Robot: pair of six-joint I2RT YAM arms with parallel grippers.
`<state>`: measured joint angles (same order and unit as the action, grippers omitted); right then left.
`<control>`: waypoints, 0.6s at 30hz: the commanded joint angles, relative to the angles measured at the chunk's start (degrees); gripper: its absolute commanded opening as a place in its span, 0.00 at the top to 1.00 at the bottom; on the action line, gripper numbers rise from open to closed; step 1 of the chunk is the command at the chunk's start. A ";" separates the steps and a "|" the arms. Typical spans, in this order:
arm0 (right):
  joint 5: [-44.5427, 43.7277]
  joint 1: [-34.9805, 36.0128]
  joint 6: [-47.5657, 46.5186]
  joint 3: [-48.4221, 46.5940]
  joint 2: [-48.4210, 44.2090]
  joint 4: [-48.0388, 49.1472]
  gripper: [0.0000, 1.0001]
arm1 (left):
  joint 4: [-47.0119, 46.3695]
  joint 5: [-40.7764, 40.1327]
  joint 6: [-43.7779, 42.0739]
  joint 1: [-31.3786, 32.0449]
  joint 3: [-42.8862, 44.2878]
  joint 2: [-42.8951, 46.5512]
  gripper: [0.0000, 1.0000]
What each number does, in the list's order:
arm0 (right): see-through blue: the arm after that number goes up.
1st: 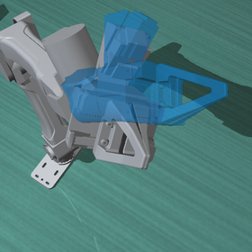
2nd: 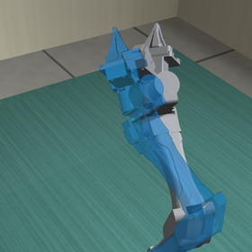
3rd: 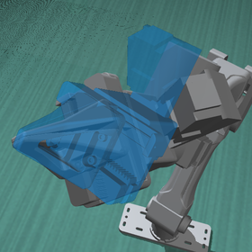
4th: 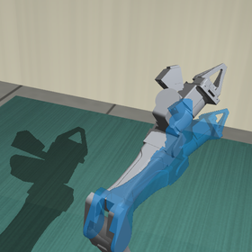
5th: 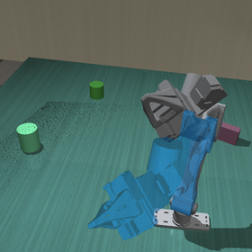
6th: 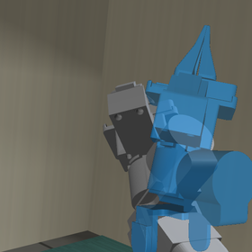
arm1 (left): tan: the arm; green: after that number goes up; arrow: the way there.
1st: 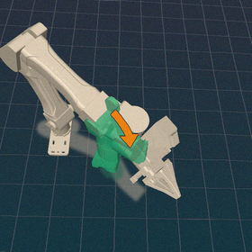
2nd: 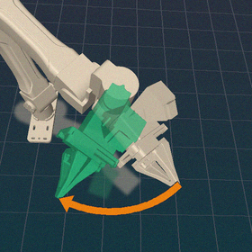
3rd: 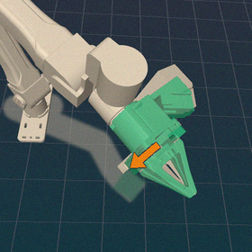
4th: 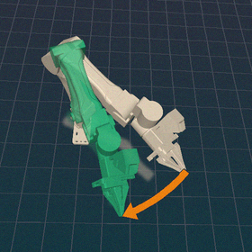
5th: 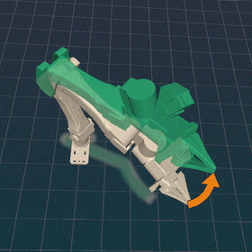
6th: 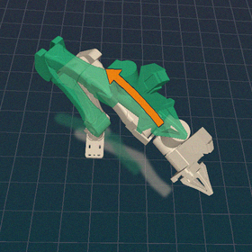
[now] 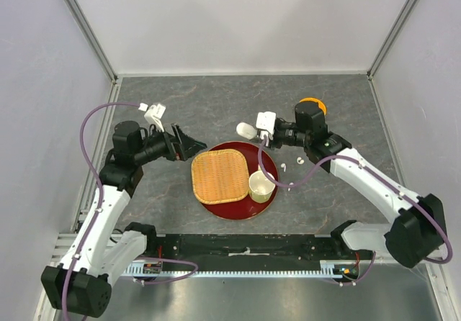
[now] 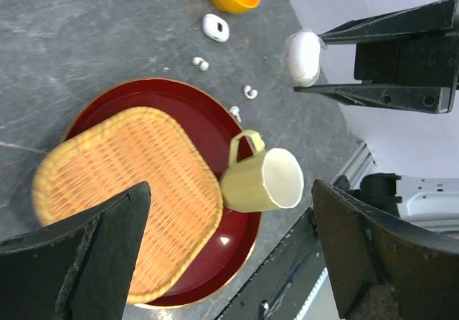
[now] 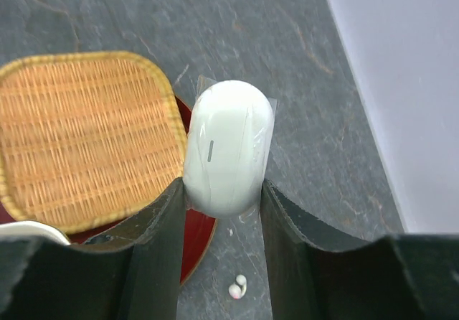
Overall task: Insert the wireless bluetooth earbuds into the charging case
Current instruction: Pick up the charging case at the center of the board.
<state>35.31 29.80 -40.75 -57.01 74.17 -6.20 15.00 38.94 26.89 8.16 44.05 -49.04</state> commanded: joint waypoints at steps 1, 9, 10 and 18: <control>1.08 2.36 4.01 2.61 -5.60 4.78 1.00 | -3.93 -3.58 4.92 6.32 3.40 0.52 0.00; -0.76 8.42 6.39 4.89 -9.13 3.74 1.00 | -6.03 -15.65 6.59 19.69 5.34 -2.02 0.00; -1.20 9.04 6.74 5.07 -9.57 3.56 1.00 | -6.39 -15.82 6.68 20.39 5.52 -2.38 0.00; -3.76 13.87 7.79 6.47 -10.19 3.56 1.00 | -7.27 -19.16 6.94 25.14 6.05 -5.45 0.08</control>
<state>32.71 41.98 -34.52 -51.00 65.34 -3.92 10.66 22.85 31.92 31.68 47.81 -53.76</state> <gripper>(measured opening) 0.487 0.942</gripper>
